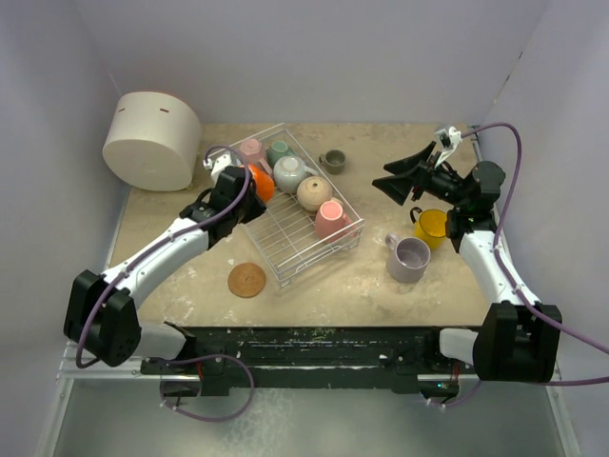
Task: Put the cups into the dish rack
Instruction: Turn the cup upside down in the dish rack.
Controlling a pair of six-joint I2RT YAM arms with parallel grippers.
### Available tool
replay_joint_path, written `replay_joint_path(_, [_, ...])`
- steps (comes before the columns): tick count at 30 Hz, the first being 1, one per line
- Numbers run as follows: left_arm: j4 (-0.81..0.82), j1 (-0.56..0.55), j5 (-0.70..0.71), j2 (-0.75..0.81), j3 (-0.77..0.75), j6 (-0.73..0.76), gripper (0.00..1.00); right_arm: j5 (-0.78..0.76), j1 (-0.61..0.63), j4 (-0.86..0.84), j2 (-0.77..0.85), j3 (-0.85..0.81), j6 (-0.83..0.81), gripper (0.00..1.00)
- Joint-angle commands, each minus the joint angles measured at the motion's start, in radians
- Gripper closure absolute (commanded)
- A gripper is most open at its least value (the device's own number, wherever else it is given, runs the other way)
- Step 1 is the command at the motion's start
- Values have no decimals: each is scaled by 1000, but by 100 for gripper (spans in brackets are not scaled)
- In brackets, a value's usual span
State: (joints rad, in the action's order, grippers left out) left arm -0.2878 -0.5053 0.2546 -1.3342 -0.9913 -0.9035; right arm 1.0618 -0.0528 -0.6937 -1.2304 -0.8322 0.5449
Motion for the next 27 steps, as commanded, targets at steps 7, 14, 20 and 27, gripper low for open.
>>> replay_joint_path(7, [-130,-15,149,-111,-188,-80,100,-16,-4,-21,9,-54,-29,25])
replay_joint_path(14, [-213,-59,245,-192,-244,-121,100,-16,-4,-18,8,-54,-33,24])
replay_joint_path(20, [-288,-81,332,-256,-306,-130,100,-14,-4,-17,10,-54,-35,24])
replay_joint_path(27, [-333,-89,367,-338,-368,-121,100,-14,-4,-14,13,-56,-35,24])
